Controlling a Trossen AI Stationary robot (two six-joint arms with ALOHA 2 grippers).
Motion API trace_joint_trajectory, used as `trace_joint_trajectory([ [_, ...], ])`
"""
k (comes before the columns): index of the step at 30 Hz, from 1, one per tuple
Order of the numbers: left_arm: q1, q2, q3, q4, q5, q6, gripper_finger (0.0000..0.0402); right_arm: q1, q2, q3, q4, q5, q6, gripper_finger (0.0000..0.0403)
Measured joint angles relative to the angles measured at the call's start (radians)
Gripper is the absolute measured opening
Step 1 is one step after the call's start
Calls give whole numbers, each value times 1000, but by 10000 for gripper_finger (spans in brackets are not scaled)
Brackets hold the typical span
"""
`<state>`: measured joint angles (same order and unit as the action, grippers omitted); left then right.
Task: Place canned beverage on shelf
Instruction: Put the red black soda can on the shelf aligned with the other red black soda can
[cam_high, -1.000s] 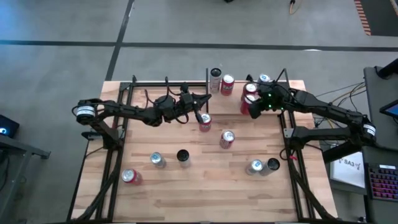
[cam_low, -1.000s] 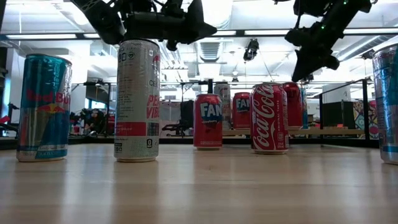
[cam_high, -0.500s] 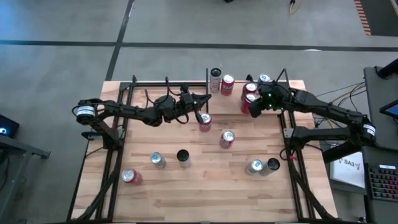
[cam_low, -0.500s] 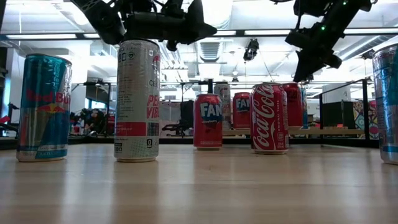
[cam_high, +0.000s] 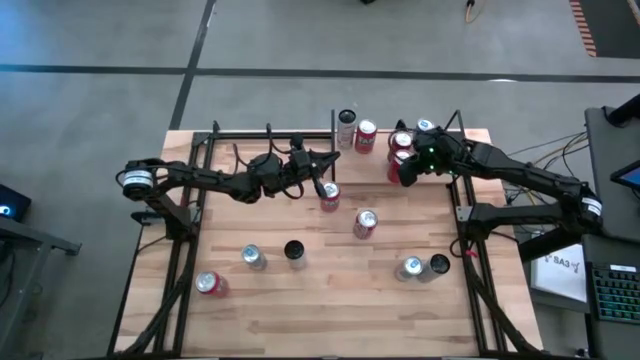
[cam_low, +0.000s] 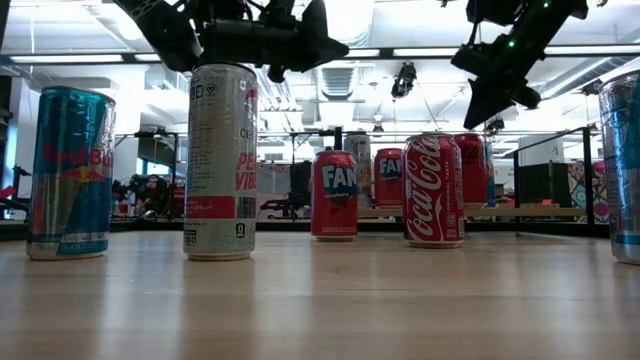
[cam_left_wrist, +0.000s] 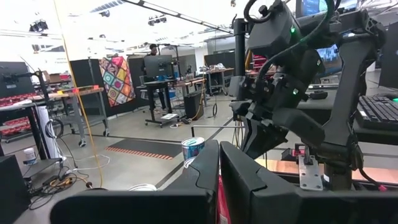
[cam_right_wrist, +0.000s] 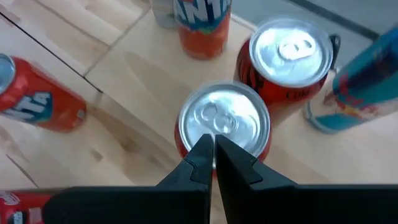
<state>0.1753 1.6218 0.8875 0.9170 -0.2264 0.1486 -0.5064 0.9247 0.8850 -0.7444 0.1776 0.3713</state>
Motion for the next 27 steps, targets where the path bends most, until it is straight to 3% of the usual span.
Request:
trace_joint_trajectory([
  [27, 0, 0, 0, -7, 0, -11, 0, 0, 19, 19, -72, 6, -16, 9],
])
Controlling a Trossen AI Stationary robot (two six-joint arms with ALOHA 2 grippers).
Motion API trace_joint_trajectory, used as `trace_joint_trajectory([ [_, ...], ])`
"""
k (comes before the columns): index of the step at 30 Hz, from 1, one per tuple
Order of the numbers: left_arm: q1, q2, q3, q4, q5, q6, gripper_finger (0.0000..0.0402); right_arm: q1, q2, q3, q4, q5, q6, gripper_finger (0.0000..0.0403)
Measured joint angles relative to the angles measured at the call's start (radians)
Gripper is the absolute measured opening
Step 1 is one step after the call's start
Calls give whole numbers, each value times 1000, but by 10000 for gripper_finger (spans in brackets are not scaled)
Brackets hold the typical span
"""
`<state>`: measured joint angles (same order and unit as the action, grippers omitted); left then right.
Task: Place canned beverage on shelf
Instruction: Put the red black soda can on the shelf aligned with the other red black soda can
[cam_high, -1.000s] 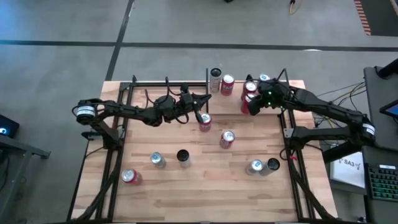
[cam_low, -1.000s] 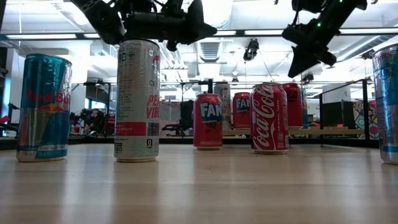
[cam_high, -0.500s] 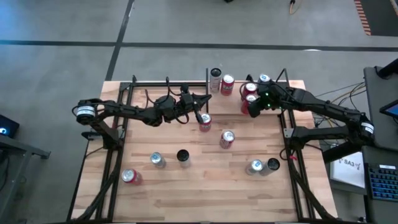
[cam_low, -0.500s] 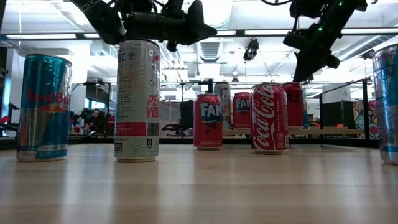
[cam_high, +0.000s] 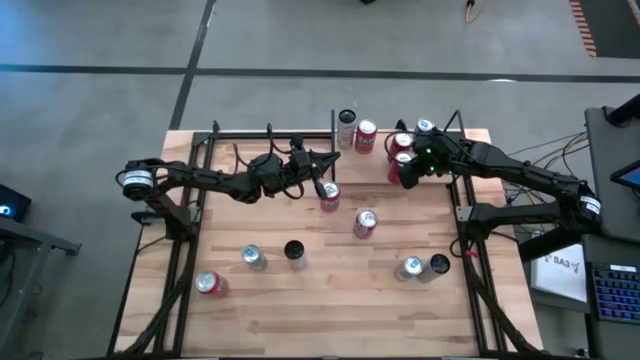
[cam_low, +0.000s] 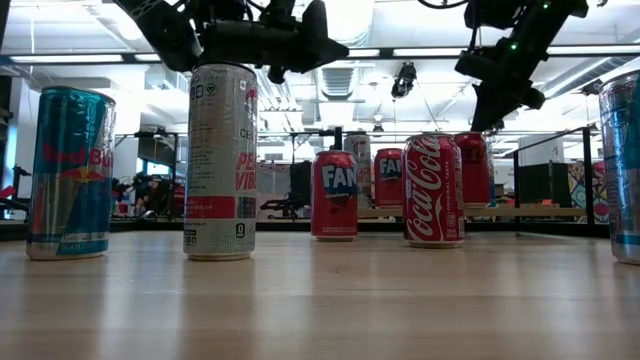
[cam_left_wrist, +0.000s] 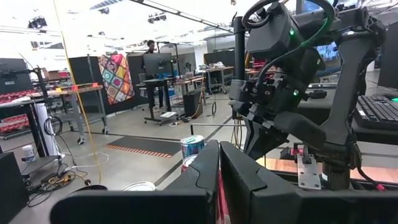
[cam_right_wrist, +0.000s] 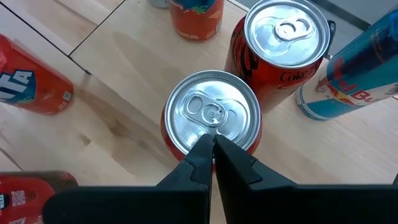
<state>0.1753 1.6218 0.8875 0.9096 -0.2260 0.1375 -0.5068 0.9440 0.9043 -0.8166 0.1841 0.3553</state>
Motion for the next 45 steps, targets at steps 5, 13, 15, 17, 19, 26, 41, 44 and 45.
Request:
trace_joint_trajectory([
  [5, 0, 0, 0, -1, 0, 0, 0, 0, -3, 27, 2, 0, -12, 9],
  [13, 0, 0, 0, -5, 0, 0, 0, 0, -4, 42, 51, -26, -6, 9],
  [15, 0, 0, 0, -6, 0, 0, 0, 1, 4, 40, 49, -51, -6, 9],
  [17, 0, 0, 0, -9, 0, 0, 0, 10, 16, 40, 49, -60, -3, 9],
  [19, 0, 0, 0, -12, 0, 3, 0, 22, 31, 39, 49, -61, 1, 9],
  [26, 0, 0, 0, -14, 0, 6, 0, 47, 61, 39, 49, -62, 2, 9],
  [41, 0, 0, 0, -15, 0, 7, 0, 47, 67, 39, 17, -53, 24, 9],
  [44, 0, 0, 0, -15, 0, 7, 0, 47, 67, 39, -4, -52, 37, 9],
  [45, 0, 0, 0, -15, 0, 7, 0, 47, 67, 39, -8, -52, 37, 9],
])
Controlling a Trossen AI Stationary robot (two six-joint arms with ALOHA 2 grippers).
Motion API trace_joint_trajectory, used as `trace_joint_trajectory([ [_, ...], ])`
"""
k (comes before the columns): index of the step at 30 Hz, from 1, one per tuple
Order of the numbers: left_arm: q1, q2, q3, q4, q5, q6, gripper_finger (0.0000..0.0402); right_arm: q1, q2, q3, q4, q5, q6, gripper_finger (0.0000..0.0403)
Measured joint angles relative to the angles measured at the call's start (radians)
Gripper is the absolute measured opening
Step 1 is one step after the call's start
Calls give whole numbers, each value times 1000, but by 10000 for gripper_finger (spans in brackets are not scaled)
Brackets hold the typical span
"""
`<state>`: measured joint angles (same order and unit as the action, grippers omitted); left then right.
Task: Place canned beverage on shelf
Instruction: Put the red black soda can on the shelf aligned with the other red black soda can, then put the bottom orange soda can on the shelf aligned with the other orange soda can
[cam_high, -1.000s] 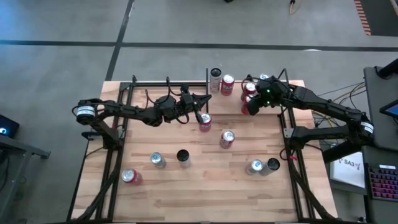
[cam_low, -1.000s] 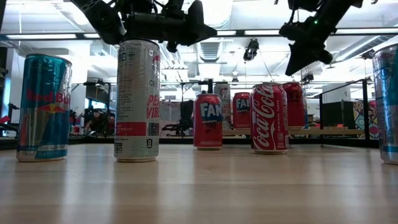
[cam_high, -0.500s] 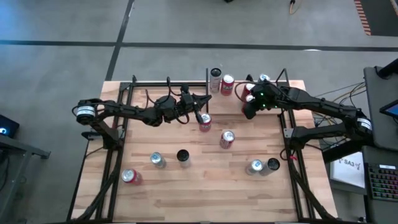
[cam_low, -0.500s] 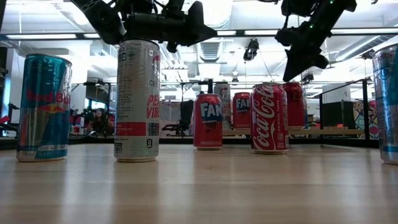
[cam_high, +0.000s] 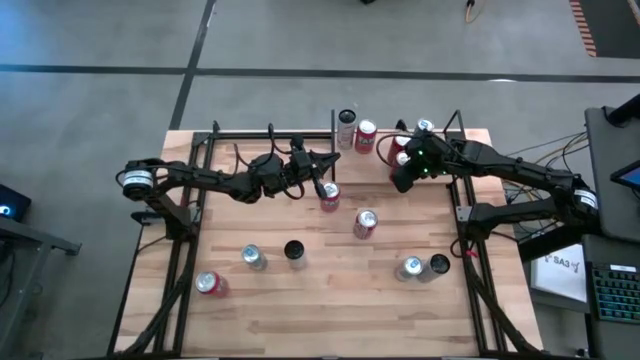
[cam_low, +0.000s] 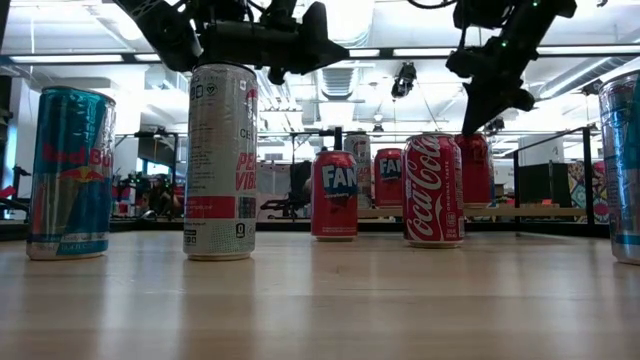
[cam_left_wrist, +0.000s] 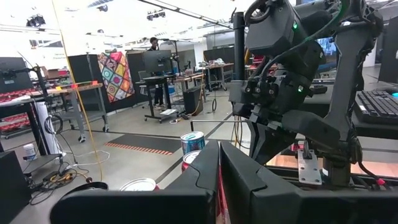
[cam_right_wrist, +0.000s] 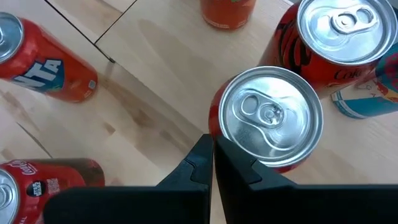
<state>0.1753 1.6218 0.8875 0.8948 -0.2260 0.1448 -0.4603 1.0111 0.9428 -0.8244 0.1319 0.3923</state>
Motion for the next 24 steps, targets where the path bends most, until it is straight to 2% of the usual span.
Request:
trace_joint_trajectory([
  [14, -39, -12, 0, -33, 0, 14, 0, 17, -11, 59, 55, 1, -70, 9],
  [24, -124, -131, 0, -204, 0, 38, 0, 158, -27, 54, 231, 0, -125, 9],
])
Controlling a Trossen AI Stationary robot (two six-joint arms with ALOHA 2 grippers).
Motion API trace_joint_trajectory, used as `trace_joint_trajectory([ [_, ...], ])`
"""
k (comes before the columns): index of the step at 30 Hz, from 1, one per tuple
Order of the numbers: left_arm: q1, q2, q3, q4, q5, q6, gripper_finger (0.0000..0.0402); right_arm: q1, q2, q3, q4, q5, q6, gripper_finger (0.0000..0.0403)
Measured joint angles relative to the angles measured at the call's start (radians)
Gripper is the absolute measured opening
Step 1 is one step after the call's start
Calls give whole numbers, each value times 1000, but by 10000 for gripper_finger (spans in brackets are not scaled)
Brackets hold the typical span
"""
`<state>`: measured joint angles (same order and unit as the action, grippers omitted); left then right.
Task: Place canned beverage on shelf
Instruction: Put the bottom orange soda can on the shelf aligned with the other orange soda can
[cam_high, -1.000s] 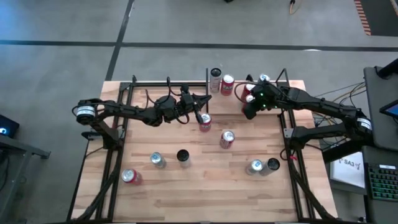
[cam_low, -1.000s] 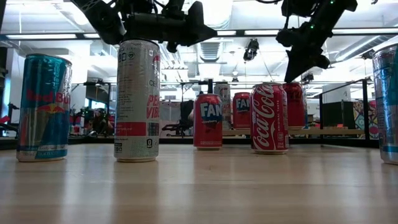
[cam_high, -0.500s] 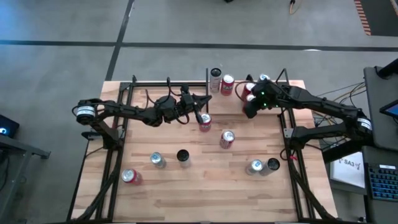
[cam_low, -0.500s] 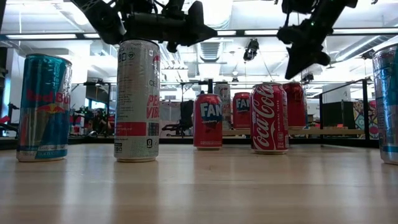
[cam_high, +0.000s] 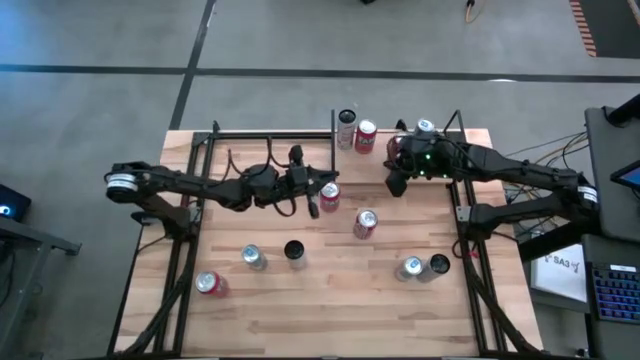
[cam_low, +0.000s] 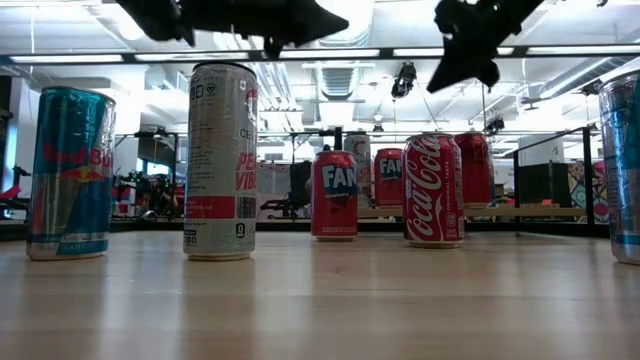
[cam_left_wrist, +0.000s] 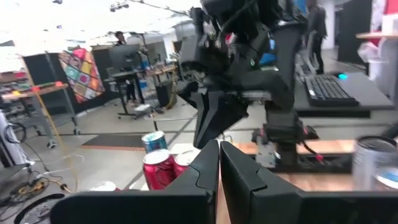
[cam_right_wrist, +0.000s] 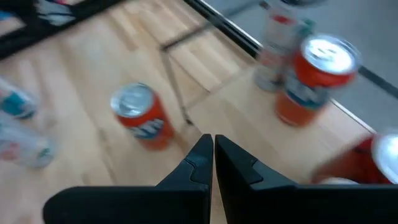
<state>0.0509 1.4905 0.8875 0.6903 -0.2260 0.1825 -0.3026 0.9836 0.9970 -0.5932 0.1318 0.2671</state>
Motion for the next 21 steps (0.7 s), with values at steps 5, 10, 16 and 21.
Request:
trace_joint_trajectory([
  [5, -43, -72, 0, -118, 0, -2, 0, 100, 0, 0, 73, 1, -25, 9],
  [10, -86, -132, 0, -206, 0, -13, 0, 204, 0, 0, 115, 2, -65, 9],
  [16, -128, -180, 1, -263, 0, -41, 0, 323, 0, -8, 132, 1, -132, 9],
  [21, -156, -198, 6, -273, 0, -63, 0, 395, 1, -12, 140, 1, -176, 9],
])
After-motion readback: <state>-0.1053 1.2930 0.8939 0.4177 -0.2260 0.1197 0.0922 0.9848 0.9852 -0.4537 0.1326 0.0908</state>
